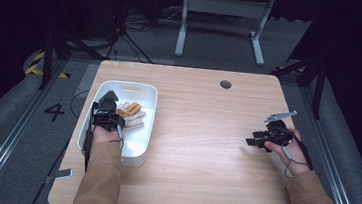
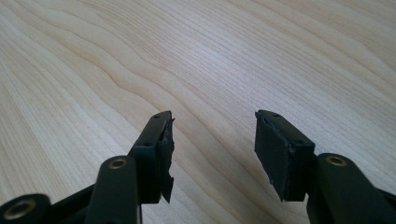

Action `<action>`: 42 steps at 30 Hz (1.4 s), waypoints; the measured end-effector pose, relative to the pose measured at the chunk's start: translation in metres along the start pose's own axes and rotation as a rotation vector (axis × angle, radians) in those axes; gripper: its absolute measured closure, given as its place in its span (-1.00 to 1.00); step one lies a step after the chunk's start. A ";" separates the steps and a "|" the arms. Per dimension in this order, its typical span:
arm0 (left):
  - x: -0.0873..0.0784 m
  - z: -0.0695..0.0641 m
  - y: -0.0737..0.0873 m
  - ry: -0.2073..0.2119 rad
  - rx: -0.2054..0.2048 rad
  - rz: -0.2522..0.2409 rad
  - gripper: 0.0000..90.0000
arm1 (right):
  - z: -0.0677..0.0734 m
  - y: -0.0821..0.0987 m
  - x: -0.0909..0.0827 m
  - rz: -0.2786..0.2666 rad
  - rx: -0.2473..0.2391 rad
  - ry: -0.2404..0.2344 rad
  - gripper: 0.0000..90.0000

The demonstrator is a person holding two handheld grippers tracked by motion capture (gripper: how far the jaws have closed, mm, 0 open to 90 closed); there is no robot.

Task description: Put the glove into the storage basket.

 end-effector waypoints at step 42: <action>-0.019 0.000 -0.005 0.105 0.088 -0.074 -0.91 | -0.002 0.002 0.002 0.007 0.011 0.010 0.01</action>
Point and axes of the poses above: each handheld gripper's, and its own axes: x roughly forward along the jaws, y roughly out of its underside, z roughly to its left, the point moved 1 cm from there along x, roughly forward along the jaws, and after that the axes turned 9 degrees about z, right-handed, at the moved point
